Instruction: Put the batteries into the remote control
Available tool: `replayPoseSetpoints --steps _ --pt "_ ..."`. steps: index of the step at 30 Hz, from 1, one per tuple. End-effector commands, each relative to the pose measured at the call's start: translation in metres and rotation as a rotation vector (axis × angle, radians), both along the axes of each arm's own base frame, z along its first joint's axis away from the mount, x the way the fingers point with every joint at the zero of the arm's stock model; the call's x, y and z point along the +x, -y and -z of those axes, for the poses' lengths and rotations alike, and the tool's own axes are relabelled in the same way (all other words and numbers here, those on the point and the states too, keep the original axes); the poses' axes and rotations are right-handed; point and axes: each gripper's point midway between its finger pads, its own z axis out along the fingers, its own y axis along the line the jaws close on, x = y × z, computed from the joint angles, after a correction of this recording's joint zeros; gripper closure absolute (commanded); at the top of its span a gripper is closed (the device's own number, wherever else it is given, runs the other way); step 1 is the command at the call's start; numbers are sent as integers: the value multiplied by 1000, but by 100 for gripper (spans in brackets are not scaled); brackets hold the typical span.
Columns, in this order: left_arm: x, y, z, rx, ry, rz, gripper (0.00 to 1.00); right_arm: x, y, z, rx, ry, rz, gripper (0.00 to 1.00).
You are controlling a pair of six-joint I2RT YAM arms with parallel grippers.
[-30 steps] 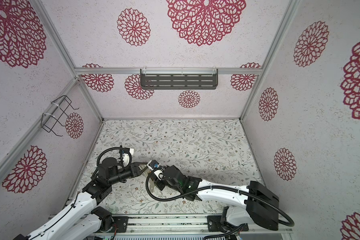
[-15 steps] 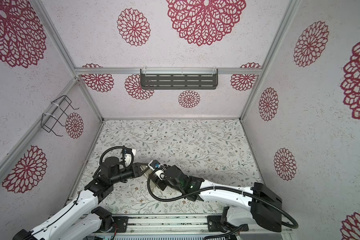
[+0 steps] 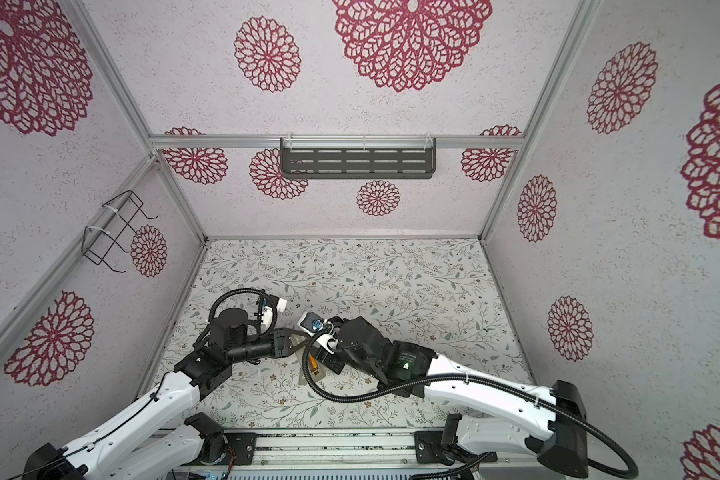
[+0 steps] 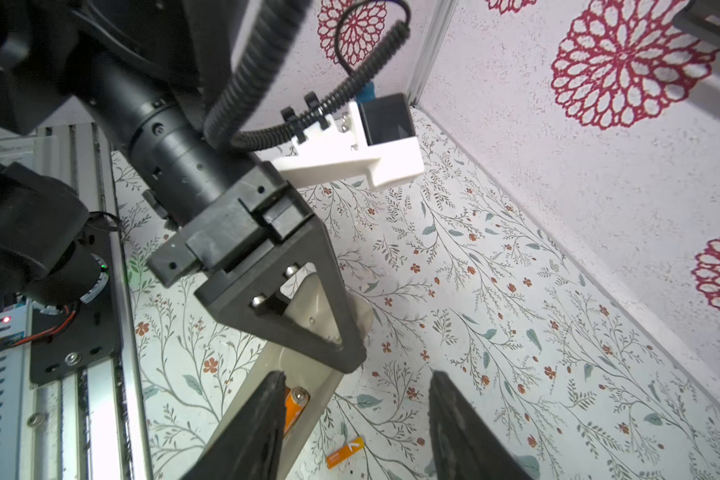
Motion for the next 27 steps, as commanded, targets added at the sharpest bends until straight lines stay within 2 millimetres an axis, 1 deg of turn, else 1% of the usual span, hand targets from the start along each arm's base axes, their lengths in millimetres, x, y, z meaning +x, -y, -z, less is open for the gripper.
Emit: replayPoseSetpoints --steps 1,6,13,20,24,27 --pt "-12 10 -7 8 22 80 100 -28 8 11 -115 23 -151 45" --pt "-27 12 -3 46 -8 135 100 -48 12 23 -187 38 -266 46" --pt "-41 12 -3 39 -49 181 100 -64 16 18 -192 114 -348 53" --pt "-46 12 -3 32 -64 201 100 -70 11 29 -260 131 -400 61" --pt "-48 13 -2 30 -73 212 100 -70 6 37 -297 135 -414 65" --pt "-48 14 -1 32 -79 216 100 -69 4 38 -306 145 -410 67"
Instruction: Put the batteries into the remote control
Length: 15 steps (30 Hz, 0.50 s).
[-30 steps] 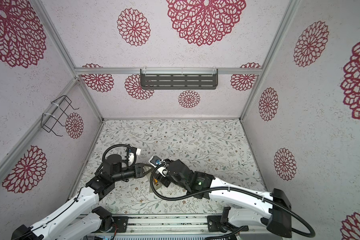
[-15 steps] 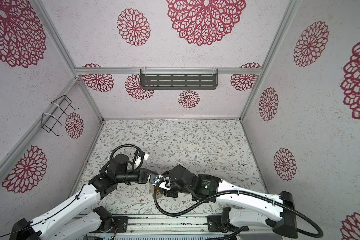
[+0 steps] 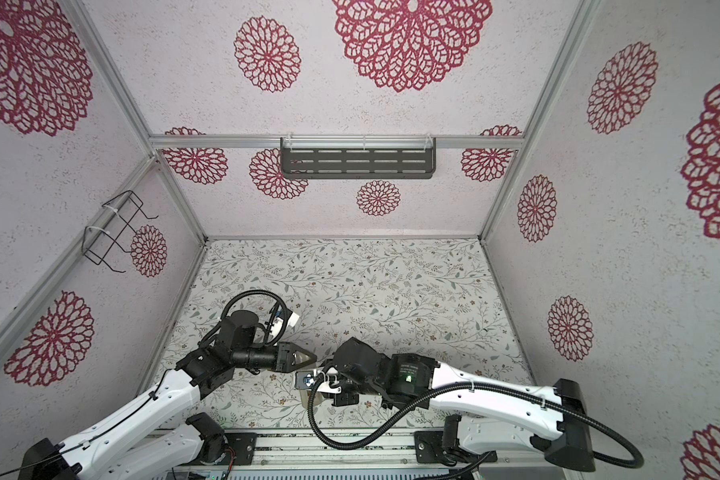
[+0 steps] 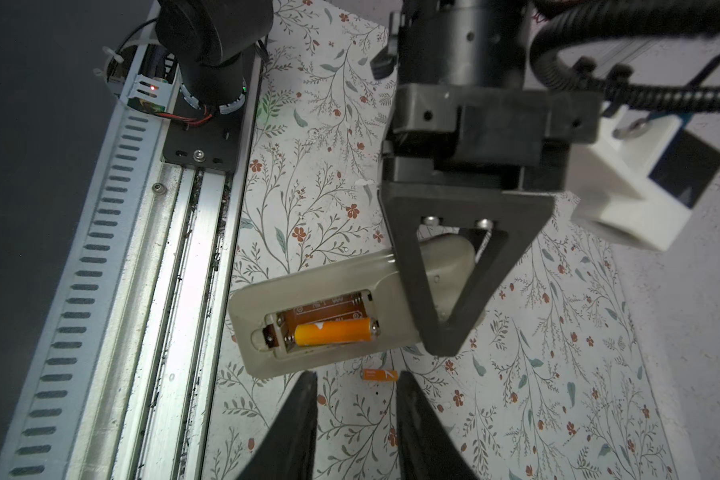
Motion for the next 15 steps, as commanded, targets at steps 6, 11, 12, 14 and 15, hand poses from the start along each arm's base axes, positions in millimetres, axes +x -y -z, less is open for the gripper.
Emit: replayPoseSetpoints --steps 6,11,12,14,15 --pt "-7 6 -12 -31 25 53 100 -1 -11 -14 26 46 -25 70" --pt "-8 8 -12 -36 21 65 100 3 -15 -14 27 61 -16 72" --pt "-9 8 -12 -37 22 67 100 4 -16 -13 24 66 -12 73" --pt "-9 9 -12 -38 22 68 100 6 -17 -13 18 74 -6 74" --pt "-9 9 -13 -39 22 69 100 6 -17 -13 20 77 -9 74"
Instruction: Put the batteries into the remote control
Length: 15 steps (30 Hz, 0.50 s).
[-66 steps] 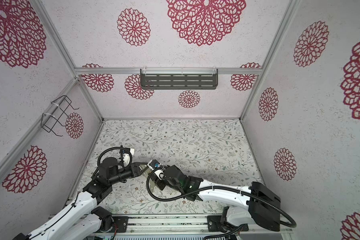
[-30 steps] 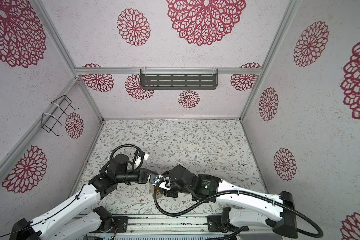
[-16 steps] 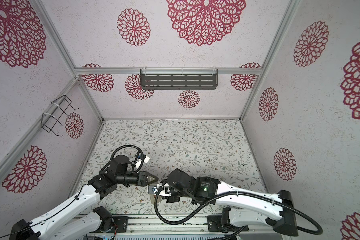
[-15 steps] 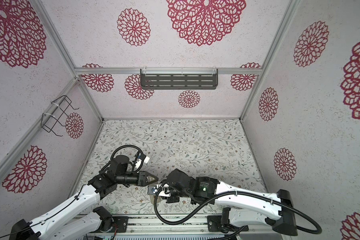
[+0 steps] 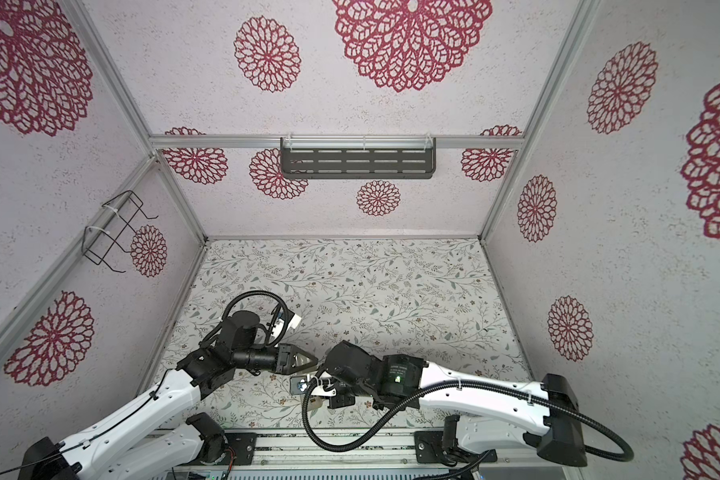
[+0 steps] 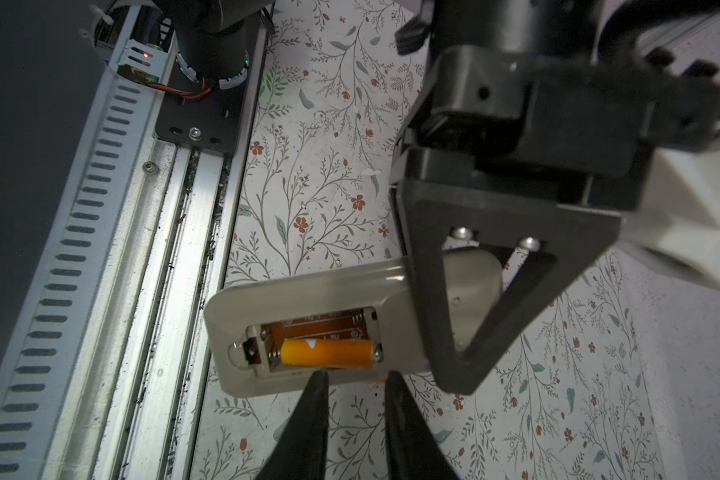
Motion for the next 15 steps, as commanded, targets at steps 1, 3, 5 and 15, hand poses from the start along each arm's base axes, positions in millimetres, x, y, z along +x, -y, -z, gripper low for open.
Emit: replayPoseSetpoints --steps 1,3,5,15 --pt "-2 5 -11 -28 33 36 100 4 -10 -23 56 47 0 74" --pt "-2 6 -12 -29 32 36 100 3 -11 -22 53 47 -6 75" --pt "-3 5 -11 -28 29 36 100 3 -12 -22 52 45 -8 75" --pt "-4 7 -12 -33 28 43 100 1 -16 -19 40 47 -22 76"
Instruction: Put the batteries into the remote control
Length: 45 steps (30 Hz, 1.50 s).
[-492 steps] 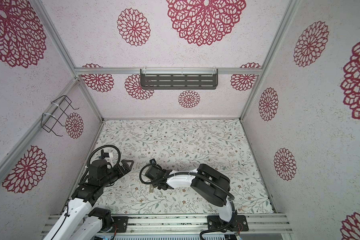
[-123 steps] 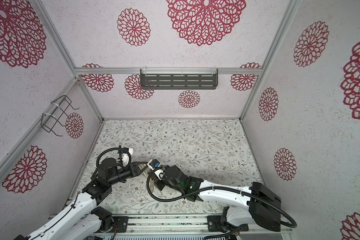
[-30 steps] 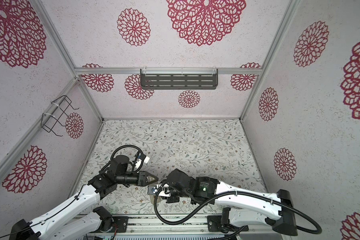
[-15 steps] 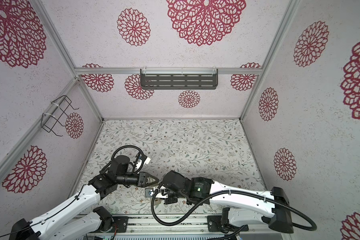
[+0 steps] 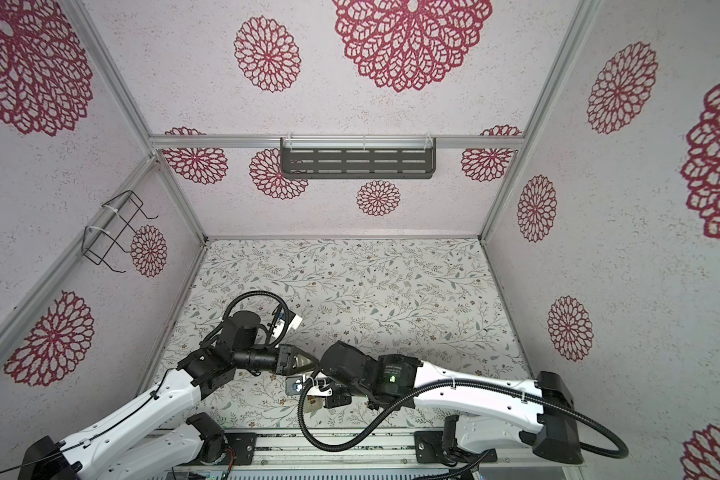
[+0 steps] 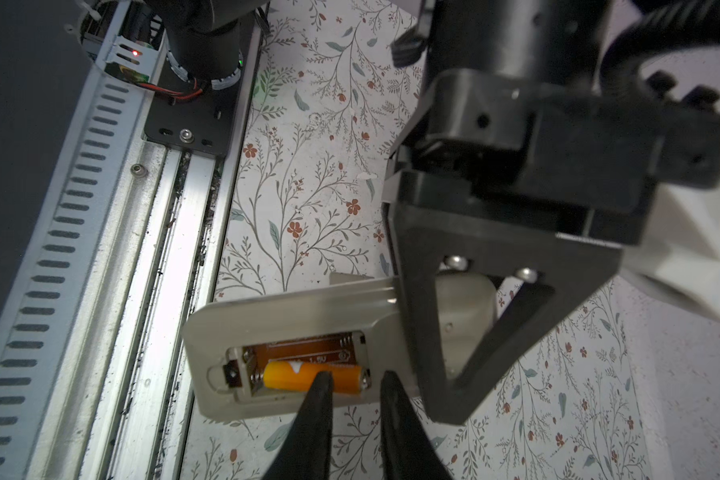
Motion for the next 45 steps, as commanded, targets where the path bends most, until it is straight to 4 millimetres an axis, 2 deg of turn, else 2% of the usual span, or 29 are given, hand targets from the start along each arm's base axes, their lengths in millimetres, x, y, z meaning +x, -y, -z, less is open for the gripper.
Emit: replayPoseSetpoints --steps 1,28,42,45 --pt "-1 5 -12 -33 36 30 100 0 -9 -17 35 29 -16 77" --pt "-3 6 -16 -51 42 38 100 -1 -5 16 -105 -3 -19 83" --pt "-2 6 -15 -52 42 34 100 2 -5 9 -79 15 -9 81" --pt "-2 6 -15 -53 40 35 100 1 -5 9 -75 16 -7 76"
